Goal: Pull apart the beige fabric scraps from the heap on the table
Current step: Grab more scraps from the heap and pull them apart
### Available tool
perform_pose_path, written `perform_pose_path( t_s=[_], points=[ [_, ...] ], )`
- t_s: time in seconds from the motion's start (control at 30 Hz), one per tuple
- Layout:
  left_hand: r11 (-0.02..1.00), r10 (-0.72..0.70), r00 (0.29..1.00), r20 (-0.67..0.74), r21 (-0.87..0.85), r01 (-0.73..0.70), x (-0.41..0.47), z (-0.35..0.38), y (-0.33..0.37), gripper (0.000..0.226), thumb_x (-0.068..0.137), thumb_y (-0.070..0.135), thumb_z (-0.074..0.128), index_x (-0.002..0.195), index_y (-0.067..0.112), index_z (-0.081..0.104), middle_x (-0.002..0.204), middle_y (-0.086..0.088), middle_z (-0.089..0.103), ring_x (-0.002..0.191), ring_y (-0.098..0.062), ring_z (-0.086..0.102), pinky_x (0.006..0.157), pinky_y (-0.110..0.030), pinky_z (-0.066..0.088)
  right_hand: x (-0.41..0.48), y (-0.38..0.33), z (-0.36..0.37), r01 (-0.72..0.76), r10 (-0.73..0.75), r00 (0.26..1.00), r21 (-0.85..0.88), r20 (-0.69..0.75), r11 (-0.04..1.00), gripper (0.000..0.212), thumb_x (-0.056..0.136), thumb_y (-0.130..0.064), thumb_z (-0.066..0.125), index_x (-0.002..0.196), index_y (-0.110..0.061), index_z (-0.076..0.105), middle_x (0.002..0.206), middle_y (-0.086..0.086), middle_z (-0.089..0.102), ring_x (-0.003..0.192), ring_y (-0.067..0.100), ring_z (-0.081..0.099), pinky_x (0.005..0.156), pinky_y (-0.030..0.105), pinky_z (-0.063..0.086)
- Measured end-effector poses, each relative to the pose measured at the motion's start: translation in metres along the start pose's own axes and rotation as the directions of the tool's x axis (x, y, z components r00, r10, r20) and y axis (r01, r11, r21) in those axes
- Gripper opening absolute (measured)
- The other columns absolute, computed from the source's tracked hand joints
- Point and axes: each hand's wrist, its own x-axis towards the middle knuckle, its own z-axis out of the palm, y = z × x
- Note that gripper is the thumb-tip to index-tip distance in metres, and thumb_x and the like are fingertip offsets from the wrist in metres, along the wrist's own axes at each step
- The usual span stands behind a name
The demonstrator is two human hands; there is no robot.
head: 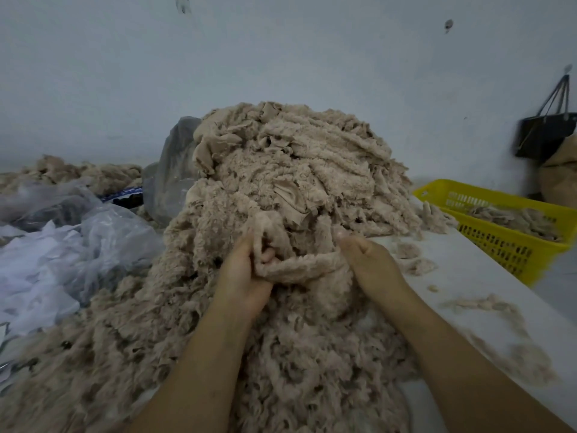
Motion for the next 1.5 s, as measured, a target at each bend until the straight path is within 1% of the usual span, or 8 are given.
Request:
perform_pose_path(
  t_s=[0.13,0.3,0.53,0.77,0.93,1.13,1.33,1.5],
  points=[
    [0.451,0.126,0.965,0.229,0.853,-0.261,-0.009,0.002,-0.022,0.044,0.092,0.065,0.049,0.122,0.035,0.062,0.099,0.015,0.067,0.082,0.002,0.064,0.067,-0.013,0.049,-0.003,-0.004,-0.001,-0.031,0.055,0.988,0.161,-0.145,0.986,0.07,0.085,-0.07,0.045,0.077,-0.002,0.059,0.059,0.011,0.049,0.054,0.025,0.049,0.058,0.029,0.036],
    [0.06,0.119,0.926,0.359,0.928,-0.367,-0.009,0.001,-0.033,0.023,0.097,0.044,0.057,0.092,0.023,0.065,0.08,0.007,0.063,0.072,-0.012,0.061,0.058,-0.027,0.044,0.003,-0.004,-0.004,-0.069,0.116,0.972,0.222,-0.203,0.973,0.06,0.092,-0.062,0.051,0.047,-0.028,0.03,0.045,-0.006,0.024,0.039,0.012,0.022,0.046,0.024,0.024],
    [0.908,0.076,0.992,-0.096,0.419,-0.028,-0.005,0.003,-0.004,0.02,0.099,0.033,0.059,0.117,0.024,0.062,0.103,0.0,0.077,0.092,-0.02,0.075,0.073,-0.036,0.062,0.006,0.009,-0.014,-0.126,0.196,0.934,0.236,-0.3,0.963,0.058,0.097,-0.053,0.053,0.065,-0.004,0.053,0.048,0.006,0.04,0.04,0.017,0.035,0.048,0.025,0.037],
    [0.881,-0.14,0.988,0.067,0.464,0.093,-0.018,0.011,-0.008,0.05,0.097,0.026,0.063,0.144,0.019,0.049,0.12,-0.006,0.072,0.104,-0.022,0.072,0.074,-0.034,0.061,-0.005,-0.007,0.012,0.013,-0.036,0.987,0.145,0.155,0.989,0.046,0.074,-0.091,0.038,0.111,-0.067,0.048,0.113,-0.052,0.048,0.098,-0.035,0.042,0.069,-0.003,0.04],
    [0.88,-0.083,0.995,0.051,0.472,0.049,-0.016,0.011,-0.009,0.041,0.099,0.019,0.057,0.139,0.016,0.054,0.117,-0.009,0.073,0.1,-0.023,0.073,0.077,-0.036,0.06,-0.004,-0.005,0.017,0.034,-0.052,0.982,0.098,0.183,0.995,0.049,0.076,-0.077,0.047,0.066,-0.03,0.054,0.059,-0.019,0.047,0.055,0.001,0.045,0.055,0.015,0.034],
    [0.956,0.036,0.999,0.002,0.29,-0.035,-0.014,0.015,-0.007,0.021,0.103,0.02,0.051,0.102,0.023,0.072,0.097,-0.005,0.078,0.086,-0.021,0.076,0.062,-0.033,0.062,-0.003,-0.017,0.011,-0.098,0.085,0.995,0.323,0.054,0.942,0.1,0.055,-0.091,0.059,0.092,0.003,0.066,0.079,0.023,0.065,0.07,0.046,0.056,0.066,0.05,0.055],
    [0.981,0.091,0.994,-0.066,-0.165,-0.101,-0.003,-0.006,0.018,0.03,0.104,0.016,0.041,0.125,0.017,0.063,0.061,-0.002,0.067,0.035,-0.005,0.048,0.034,-0.016,0.039,0.003,-0.01,-0.013,-0.116,0.252,0.949,0.535,-0.189,0.837,0.044,0.089,-0.058,0.062,0.052,-0.036,0.053,0.041,-0.01,0.036,0.033,0.009,0.031,0.044,0.023,0.033],
    [0.925,0.031,0.999,-0.009,-0.377,-0.032,0.0,-0.009,0.012,0.032,0.103,0.012,0.039,0.125,0.013,0.062,0.058,0.001,0.06,0.039,-0.003,0.035,0.038,-0.013,0.032,0.004,0.009,-0.01,-0.133,0.139,0.979,0.048,-0.153,0.99,0.047,0.096,-0.062,0.043,0.069,-0.033,0.069,0.081,-0.021,0.064,0.085,0.009,0.057,0.074,0.029,0.04]
  ],
)
